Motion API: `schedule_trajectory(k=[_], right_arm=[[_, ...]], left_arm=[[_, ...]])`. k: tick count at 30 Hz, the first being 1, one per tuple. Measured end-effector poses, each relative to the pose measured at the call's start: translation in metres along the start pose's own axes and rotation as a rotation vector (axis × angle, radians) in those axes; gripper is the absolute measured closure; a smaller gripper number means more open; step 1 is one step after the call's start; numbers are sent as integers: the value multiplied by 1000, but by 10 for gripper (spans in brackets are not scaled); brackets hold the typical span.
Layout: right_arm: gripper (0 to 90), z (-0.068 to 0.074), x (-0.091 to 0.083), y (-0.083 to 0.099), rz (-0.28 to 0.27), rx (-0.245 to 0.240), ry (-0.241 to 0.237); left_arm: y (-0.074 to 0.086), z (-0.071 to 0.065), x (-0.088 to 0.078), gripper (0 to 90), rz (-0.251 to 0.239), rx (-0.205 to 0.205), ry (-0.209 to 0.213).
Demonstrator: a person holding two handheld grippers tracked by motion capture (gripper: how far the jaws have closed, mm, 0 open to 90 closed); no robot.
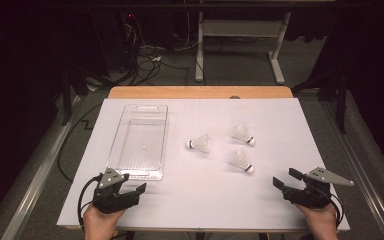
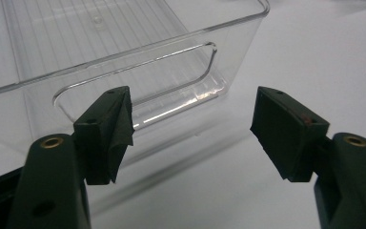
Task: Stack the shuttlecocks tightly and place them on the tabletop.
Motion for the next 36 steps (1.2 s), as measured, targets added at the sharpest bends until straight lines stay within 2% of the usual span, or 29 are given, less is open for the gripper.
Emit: schedule_trajectory(k=[12,24,36], right_arm=[[261,0,0,0,-1,0,1],[261,0,0,0,3,-1,0],[258,-2,0,0,3,4,13]], left_arm=[[3,11,-2,313,-19,-24,-16],[10,30,-10,313,-44,-54,-66],[15,37,-14,309,-63,-78,-83]])
Point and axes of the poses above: each handheld gripper's, and its own axes: x roughly forward along the jaws, y roughly out of its underside, z roughly to its left, the point moved 5 cm from there along x, roughly forward along the jaws, and after that the axes turned 9 degrees about -z, right-handed, at the moved point
